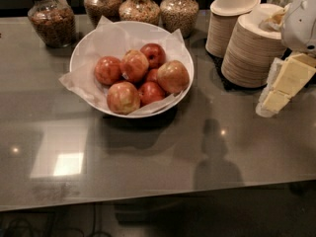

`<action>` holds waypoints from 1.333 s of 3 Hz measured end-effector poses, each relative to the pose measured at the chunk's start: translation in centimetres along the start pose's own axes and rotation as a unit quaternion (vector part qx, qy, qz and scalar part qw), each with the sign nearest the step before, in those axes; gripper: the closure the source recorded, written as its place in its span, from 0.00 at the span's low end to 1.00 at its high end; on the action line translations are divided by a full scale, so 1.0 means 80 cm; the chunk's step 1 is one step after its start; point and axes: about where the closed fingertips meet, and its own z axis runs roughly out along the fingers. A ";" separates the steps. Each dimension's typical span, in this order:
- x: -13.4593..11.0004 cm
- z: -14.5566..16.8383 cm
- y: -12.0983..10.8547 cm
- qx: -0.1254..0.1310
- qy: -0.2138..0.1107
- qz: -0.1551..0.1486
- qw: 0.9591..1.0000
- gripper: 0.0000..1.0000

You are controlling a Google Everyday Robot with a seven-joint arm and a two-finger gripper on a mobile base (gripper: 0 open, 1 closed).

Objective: Pick apple from white bowl

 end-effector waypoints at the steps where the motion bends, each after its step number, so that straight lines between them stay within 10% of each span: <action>1: -0.046 0.017 -0.020 -0.011 -0.059 -0.038 0.997 0.00; 3: -0.087 0.031 -0.034 -0.031 -0.113 -0.064 0.991 0.00; 4: -0.108 0.057 -0.031 -0.044 -0.164 -0.056 0.984 0.18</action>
Offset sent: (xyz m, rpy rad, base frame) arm 0.0625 0.0936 0.0137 0.2511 -0.0209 0.3066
